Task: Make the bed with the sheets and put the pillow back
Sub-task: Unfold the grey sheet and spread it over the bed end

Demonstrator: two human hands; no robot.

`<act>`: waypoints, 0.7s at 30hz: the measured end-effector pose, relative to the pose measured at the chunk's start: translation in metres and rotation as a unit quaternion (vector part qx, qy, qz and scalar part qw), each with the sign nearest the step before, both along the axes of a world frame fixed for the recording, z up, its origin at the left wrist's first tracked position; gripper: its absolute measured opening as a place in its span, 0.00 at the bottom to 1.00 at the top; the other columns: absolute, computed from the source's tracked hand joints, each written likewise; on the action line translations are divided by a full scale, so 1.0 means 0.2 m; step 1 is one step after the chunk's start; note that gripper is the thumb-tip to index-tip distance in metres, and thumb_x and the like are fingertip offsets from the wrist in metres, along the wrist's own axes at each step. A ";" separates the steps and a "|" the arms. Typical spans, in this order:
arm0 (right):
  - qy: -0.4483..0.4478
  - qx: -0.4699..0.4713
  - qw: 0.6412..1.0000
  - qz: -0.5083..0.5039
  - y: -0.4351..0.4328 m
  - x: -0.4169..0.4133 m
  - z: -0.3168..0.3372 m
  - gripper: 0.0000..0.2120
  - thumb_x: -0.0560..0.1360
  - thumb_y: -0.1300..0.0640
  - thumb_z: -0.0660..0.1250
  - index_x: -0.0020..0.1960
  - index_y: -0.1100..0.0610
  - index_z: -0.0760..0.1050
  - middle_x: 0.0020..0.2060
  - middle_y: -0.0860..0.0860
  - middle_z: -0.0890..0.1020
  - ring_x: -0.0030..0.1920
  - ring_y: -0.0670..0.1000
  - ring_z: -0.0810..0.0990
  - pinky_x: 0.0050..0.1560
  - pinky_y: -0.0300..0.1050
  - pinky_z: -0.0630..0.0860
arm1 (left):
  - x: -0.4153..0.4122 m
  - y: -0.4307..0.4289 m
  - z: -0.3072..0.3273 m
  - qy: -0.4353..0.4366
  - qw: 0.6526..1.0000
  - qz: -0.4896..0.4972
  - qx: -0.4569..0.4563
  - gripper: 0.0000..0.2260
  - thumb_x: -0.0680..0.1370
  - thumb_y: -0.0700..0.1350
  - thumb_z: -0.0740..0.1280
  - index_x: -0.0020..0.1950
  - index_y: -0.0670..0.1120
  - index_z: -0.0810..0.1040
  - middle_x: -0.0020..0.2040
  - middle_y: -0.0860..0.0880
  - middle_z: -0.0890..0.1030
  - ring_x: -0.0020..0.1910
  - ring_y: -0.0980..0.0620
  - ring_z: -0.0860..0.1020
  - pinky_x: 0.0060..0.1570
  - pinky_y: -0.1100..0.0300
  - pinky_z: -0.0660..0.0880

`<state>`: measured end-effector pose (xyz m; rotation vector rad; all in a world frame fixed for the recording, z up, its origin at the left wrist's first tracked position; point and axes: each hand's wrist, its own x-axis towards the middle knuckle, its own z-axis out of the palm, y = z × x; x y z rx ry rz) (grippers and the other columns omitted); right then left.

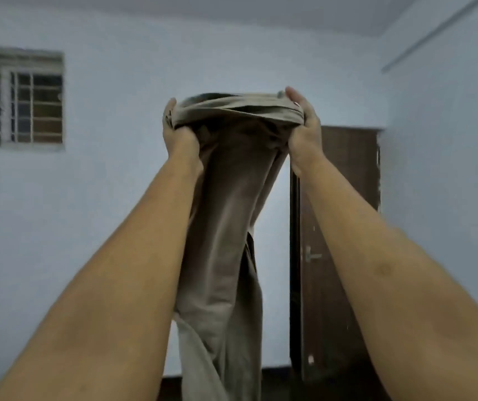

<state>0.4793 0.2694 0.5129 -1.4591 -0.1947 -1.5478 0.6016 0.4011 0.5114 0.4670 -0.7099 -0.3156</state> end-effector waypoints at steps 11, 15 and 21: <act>0.013 0.049 0.988 -0.144 -0.07 -0.06 -0.06 0.27 0.77 0.71 0.52 0.72 0.52 0.67 0.67 0.45 0.72 0.64 0.43 0.70 0.68 0.35 0.63 | 0.03 0.08 -0.03 -0.088 0.967 0.216 0.100 0.22 0.79 0.33 0.52 0.58 0.57 0.76 0.60 0.49 0.76 0.55 0.46 0.78 0.45 0.57 0.81; 0.106 0.088 0.961 -0.241 -0.10 -0.18 -0.50 0.28 0.77 0.71 0.50 0.69 0.49 0.71 0.63 0.47 0.73 0.63 0.46 0.70 0.61 0.30 0.62 | 0.02 0.13 -0.41 -0.255 0.835 0.401 0.277 0.26 0.74 0.27 0.55 0.59 0.53 0.76 0.56 0.50 0.75 0.55 0.47 0.75 0.46 0.64 0.75; 0.375 0.077 0.879 -0.286 -0.13 -0.44 -1.46 0.21 0.74 0.70 0.54 0.54 0.53 0.80 0.52 0.54 0.81 0.51 0.53 0.77 0.47 0.41 0.70 | -0.07 0.25 -1.33 -0.453 0.534 0.434 0.567 0.22 0.74 0.37 0.60 0.64 0.56 0.74 0.61 0.47 0.78 0.59 0.44 0.75 0.55 0.54 0.74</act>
